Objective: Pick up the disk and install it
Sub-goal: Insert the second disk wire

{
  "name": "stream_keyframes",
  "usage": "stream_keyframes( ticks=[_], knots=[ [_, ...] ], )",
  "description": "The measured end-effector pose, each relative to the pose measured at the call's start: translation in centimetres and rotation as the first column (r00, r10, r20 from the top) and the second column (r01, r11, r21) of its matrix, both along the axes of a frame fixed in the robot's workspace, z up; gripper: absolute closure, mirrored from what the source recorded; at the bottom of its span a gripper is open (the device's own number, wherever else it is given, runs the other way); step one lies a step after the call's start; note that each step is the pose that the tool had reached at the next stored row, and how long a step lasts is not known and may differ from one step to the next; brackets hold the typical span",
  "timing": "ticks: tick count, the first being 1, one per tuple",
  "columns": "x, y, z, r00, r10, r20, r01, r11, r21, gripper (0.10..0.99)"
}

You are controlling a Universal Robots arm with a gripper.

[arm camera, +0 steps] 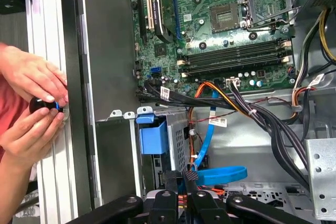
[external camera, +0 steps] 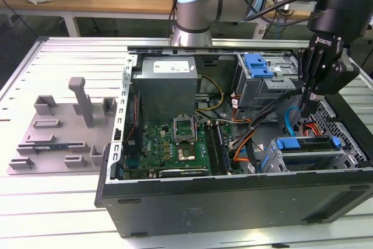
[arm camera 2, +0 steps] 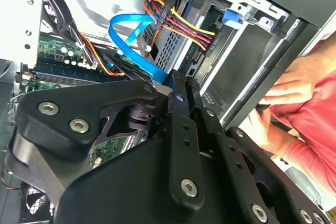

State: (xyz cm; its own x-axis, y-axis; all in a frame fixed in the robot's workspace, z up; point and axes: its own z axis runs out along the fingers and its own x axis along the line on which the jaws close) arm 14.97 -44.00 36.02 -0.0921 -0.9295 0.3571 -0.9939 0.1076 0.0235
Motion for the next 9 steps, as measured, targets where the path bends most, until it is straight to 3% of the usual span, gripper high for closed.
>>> stream_keyframes(
  ticks=[7,9],
  knots=[
    [-0.11,0.0,0.01,1.0,0.0,0.0,0.0,1.0,0.0,0.925],
    [-0.12,-0.36,0.01,1.0,0.001,0.0048,-0.001,1.0,0.001,0.925]
  ],
)
